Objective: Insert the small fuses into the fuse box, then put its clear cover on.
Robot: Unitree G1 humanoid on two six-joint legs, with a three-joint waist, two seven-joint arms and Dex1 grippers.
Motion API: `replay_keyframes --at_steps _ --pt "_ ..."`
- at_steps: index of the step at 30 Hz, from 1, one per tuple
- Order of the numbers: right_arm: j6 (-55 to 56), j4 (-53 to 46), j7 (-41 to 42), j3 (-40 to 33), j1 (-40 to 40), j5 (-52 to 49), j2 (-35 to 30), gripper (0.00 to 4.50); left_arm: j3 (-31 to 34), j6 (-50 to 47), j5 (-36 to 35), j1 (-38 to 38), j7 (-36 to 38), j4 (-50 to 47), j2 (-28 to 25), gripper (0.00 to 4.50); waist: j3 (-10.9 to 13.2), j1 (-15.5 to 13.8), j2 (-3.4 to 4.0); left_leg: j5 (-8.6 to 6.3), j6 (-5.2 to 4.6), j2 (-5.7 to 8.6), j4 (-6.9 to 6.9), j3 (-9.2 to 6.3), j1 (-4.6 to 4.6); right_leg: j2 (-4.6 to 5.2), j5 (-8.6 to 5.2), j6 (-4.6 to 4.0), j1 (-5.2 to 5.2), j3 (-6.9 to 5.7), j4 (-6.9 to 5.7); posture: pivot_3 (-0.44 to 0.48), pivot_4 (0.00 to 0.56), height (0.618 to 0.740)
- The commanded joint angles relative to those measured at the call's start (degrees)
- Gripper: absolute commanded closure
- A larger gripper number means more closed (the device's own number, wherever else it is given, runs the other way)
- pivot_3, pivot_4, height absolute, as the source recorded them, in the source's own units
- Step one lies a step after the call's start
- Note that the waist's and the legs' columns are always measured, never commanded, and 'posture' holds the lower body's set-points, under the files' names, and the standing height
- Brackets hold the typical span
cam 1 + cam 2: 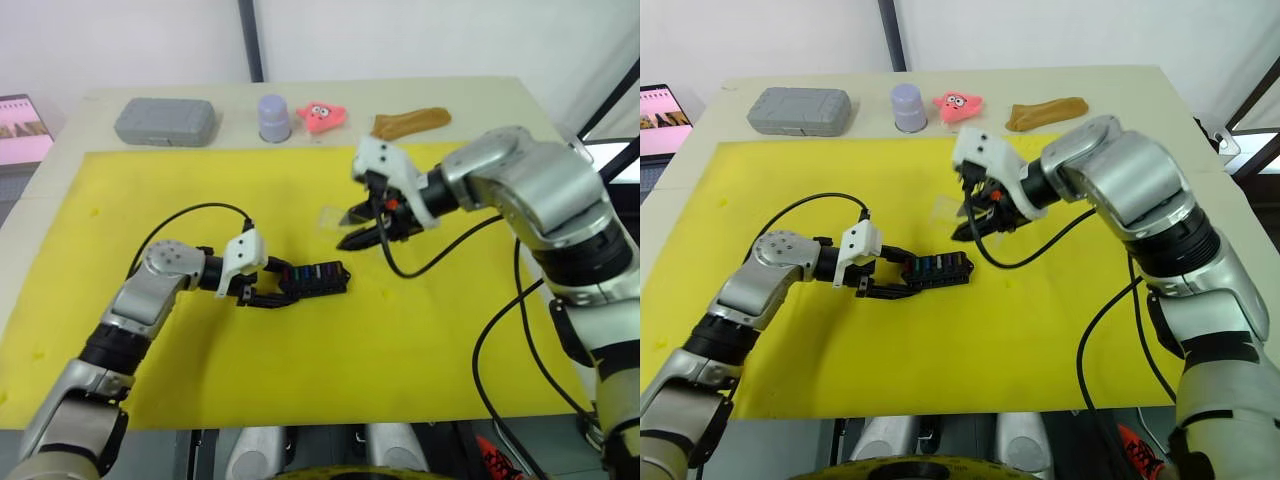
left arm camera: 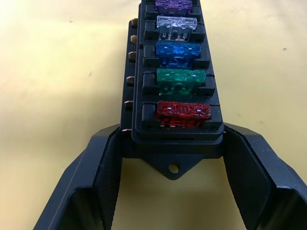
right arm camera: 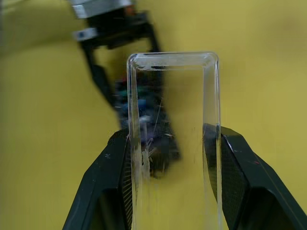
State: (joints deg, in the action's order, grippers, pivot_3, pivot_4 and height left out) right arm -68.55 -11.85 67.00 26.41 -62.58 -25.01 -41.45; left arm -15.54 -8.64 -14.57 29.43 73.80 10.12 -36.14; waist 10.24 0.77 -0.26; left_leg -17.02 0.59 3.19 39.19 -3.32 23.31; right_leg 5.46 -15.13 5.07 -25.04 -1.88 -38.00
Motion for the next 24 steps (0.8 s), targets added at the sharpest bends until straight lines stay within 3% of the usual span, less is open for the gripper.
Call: replay_keyframes --at_steps 1,13,24 --pt "-0.6 -2.37 -0.2 1.08 -0.86 -1.06 1.86 2.81 -0.14 2.37 1.13 2.02 1.62 2.1 0.94 1.95 0.0 -0.01 0.0 0.01 0.01 0.0 0.0 0.0 0.0 0.01 0.0 0.0 0.0 0.0 0.0 0.0 0.15 0.731" --pt "3.15 -1.28 -4.52 13.49 -3.24 7.55 5.42 2.81 -0.49 1.75 3.46 4.7 3.49 4.59 2.71 1.95 -0.01 -0.1 -0.01 0.07 0.09 0.05 0.05 -0.02 0.0 -0.01 0.01 0.01 0.02 -0.02 -0.02 0.0 0.15 0.731" --pt "2.57 0.69 -6.77 16.81 -3.83 11.17 8.78 2.81 -0.71 0.3 3.74 4.51 3.88 3.72 2.48 1.95 -0.02 -0.05 -0.02 0.1 0.13 0.04 0.05 -0.05 -0.01 -0.07 0.0 0.01 0.0 -0.02 -0.08 0.0 0.15 0.731"
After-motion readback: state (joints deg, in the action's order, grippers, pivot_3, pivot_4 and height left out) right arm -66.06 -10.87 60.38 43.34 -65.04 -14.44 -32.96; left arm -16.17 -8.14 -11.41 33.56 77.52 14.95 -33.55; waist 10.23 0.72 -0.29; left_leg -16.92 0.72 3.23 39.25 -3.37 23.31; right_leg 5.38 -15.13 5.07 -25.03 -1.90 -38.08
